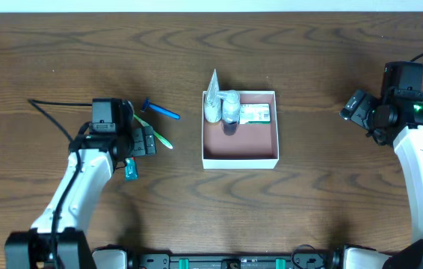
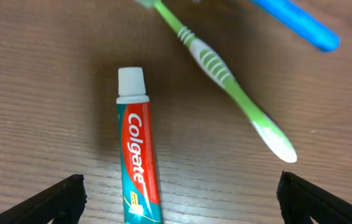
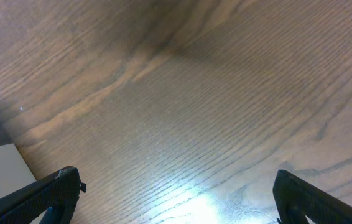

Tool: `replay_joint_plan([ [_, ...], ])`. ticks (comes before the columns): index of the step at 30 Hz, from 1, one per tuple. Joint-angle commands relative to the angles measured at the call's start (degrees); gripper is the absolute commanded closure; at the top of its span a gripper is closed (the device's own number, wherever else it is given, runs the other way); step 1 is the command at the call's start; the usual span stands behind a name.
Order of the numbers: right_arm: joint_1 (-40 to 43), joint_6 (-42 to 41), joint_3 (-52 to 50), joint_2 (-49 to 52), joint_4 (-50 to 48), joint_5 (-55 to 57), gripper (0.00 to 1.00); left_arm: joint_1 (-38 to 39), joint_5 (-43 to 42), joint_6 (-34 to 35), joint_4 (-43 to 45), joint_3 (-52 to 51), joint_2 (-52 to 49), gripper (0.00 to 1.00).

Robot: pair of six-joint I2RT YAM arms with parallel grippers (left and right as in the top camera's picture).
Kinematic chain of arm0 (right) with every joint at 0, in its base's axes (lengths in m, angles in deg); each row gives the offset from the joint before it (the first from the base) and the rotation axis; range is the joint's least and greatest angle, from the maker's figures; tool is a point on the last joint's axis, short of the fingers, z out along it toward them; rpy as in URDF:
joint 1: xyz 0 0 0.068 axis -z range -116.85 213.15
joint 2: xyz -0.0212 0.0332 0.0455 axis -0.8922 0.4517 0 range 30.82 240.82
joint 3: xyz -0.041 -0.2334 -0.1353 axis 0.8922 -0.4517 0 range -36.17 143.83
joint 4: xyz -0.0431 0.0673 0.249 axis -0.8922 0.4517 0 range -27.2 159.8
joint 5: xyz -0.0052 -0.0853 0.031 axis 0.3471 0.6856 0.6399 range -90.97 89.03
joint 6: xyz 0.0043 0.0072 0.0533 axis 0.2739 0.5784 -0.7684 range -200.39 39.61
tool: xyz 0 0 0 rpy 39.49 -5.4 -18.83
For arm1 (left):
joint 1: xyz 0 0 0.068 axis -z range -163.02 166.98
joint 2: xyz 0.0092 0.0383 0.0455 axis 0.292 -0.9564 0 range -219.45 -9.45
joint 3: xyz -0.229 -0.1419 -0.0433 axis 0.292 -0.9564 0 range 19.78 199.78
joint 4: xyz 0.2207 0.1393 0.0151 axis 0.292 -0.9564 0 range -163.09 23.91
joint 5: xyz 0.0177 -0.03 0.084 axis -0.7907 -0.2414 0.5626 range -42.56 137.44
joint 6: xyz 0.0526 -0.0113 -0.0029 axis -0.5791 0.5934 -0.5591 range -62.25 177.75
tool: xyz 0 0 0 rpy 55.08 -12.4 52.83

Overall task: Pack container
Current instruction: 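Reach the left gripper to the Colgate toothpaste tube and grasp it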

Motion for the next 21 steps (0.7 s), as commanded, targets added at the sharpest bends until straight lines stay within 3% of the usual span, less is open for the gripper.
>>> replay_joint_plan([
  [1, 0.42, -0.37, 0.72, -1.01, -0.07, 0.39, 0.01, -0.33, 2.43, -2.14, 0.42, 0.37, -2.23, 0.02],
  [14, 0.42, -0.37, 0.72, -1.01, -0.07, 0.37, 0.01, -4.87, 0.63, -2.10, 2.27, 0.31, -9.14, 0.00],
  [21, 0.42, -0.35, 0.72, -1.01, -0.07, 0.37, 0.01, -4.85, 0.22, -2.12, 3.32, 0.31, -12.28, 0.32],
])
